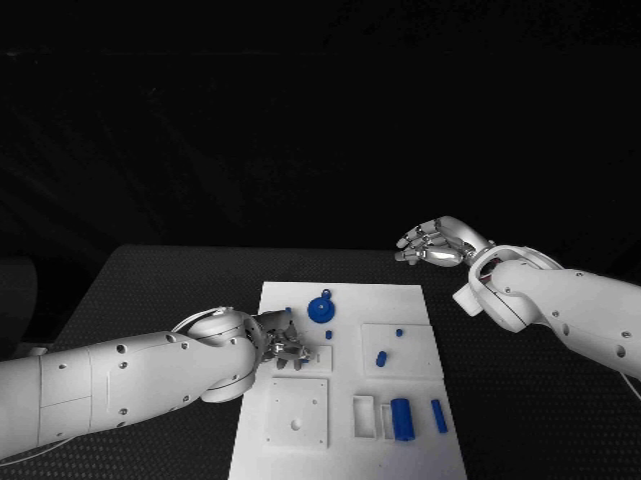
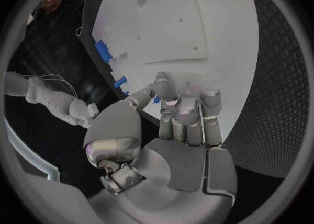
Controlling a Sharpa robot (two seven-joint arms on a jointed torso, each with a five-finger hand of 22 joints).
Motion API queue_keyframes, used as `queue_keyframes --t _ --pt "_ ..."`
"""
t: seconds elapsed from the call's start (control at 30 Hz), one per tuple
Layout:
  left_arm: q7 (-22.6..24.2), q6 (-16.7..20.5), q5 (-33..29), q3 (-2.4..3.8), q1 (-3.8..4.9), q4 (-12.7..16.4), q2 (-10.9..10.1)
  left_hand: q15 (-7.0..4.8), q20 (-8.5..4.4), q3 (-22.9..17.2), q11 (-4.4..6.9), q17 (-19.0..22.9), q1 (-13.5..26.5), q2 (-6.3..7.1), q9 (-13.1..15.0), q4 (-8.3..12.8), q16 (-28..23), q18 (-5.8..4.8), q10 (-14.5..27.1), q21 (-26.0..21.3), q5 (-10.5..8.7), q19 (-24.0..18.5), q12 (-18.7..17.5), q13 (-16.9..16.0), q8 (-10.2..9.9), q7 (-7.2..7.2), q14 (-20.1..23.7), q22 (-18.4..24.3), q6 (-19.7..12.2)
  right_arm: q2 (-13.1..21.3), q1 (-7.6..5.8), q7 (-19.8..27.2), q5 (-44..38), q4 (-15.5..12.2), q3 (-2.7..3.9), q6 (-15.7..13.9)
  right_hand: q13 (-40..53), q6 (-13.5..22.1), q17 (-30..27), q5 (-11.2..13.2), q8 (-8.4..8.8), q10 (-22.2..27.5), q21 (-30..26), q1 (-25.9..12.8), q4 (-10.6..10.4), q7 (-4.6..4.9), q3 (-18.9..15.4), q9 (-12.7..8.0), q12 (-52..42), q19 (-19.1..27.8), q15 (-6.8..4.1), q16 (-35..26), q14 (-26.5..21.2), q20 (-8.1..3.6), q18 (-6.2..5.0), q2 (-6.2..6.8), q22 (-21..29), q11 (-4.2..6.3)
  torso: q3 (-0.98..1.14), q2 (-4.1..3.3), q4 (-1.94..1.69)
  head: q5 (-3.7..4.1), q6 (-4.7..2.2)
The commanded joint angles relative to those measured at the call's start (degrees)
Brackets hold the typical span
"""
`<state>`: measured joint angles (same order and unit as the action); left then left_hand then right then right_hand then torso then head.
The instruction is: Assemble the parts on the task board
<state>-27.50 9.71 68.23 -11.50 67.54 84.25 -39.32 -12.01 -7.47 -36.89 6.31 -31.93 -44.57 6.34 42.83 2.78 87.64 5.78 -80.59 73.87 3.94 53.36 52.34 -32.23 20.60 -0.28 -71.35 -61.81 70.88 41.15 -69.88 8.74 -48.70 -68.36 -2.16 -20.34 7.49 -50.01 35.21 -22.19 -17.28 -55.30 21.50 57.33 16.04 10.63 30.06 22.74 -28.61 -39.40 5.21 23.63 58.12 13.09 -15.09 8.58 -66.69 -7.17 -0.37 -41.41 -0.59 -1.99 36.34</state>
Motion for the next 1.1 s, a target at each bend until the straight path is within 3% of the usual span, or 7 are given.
queue_keyframes --t 0.03,0.5,0.63,0.8,1.1 --pt "0.38 0.66 -0.33 0.01 -0.01 0.04 -0.04 -0.13 -7.70 -0.03 -0.16 0.08 0.02 0.42 -0.08 -0.34 -0.19 1.16 -0.15 -0.19 -0.31 0.00 -0.20 0.10 0.20 0.14 -0.10 -0.06 -0.32 -0.04 0.03 0.61 -0.29 -0.09 0.01 0.66 -0.07 0.39 0.10 -0.31 -0.34 -0.31 -0.25 -0.26 -0.10 0.06 -0.24 -0.08 0.10 0.44 0.18 -0.33 -0.22 -0.04 0.56 0.07 -0.08 -0.24 0.01 0.01 0.00 0.05 -0.06" --pt "0.33 0.97 -0.30 0.04 -0.01 -0.38 -0.65 -0.15 -7.75 0.08 -0.14 0.05 0.15 1.33 -0.08 -1.56 -0.16 1.22 -0.20 -0.21 -0.80 0.06 -0.17 0.12 0.29 0.11 -0.14 -0.10 -0.29 -0.03 0.05 0.62 -0.29 0.02 0.00 0.58 -0.16 0.44 0.13 -0.32 -0.32 -0.29 -0.34 -0.32 -0.12 0.09 -0.30 -0.12 0.10 0.51 0.22 -0.41 -0.30 -0.01 0.56 0.10 -0.11 -0.26 -0.08 -0.01 -0.08 0.13 -0.03" --pt "0.47 1.12 -0.34 0.06 -0.02 -0.36 -0.58 -0.15 -7.77 0.36 -0.14 0.02 0.41 2.24 0.00 -2.60 -0.14 1.26 -0.18 -0.23 -1.12 0.08 -0.16 0.11 0.38 0.12 -0.11 -0.12 -0.36 -0.09 0.10 0.63 -0.29 0.02 0.00 0.62 -0.19 0.45 0.13 -0.34 -0.32 -0.30 -0.39 -0.34 -0.12 0.09 -0.31 -0.14 0.09 0.56 0.25 -0.45 -0.36 0.00 0.57 0.10 -0.11 -0.27 -0.08 -0.01 -0.05 0.14 0.00" --pt "0.65 1.45 -0.78 0.08 -0.02 -0.39 -0.54 -0.17 -7.82 -0.15 -0.12 -0.04 0.66 4.71 0.26 -5.37 -0.12 1.41 -0.17 -0.29 -1.16 0.16 -0.16 0.09 0.59 0.10 -0.02 -0.07 -0.53 -0.15 0.13 0.63 -0.29 0.09 0.00 0.65 -0.22 0.46 0.14 -0.35 -0.32 -0.30 -0.43 -0.33 -0.11 0.09 -0.31 -0.15 0.09 0.61 0.28 -0.50 -0.41 0.01 0.58 0.08 -0.12 -0.27 -0.04 0.00 -0.04 0.13 -0.02" --pt "1.22 2.99 -1.26 0.33 -0.04 0.03 -1.03 -0.17 -7.83 -0.77 -0.14 -0.07 0.08 6.76 0.58 -8.44 -0.14 1.51 -0.17 -0.21 -1.15 0.29 -0.20 0.07 0.80 0.12 -0.01 -0.06 -0.74 -0.10 0.15 0.65 -0.29 0.14 -0.01 0.59 -0.26 0.46 0.15 -0.36 -0.33 -0.32 -0.49 -0.34 -0.12 0.09 -0.33 -0.16 0.07 0.66 0.31 -0.54 -0.46 0.02 0.58 0.08 -0.13 -0.27 0.00 -0.02 0.02 -0.01 0.05"
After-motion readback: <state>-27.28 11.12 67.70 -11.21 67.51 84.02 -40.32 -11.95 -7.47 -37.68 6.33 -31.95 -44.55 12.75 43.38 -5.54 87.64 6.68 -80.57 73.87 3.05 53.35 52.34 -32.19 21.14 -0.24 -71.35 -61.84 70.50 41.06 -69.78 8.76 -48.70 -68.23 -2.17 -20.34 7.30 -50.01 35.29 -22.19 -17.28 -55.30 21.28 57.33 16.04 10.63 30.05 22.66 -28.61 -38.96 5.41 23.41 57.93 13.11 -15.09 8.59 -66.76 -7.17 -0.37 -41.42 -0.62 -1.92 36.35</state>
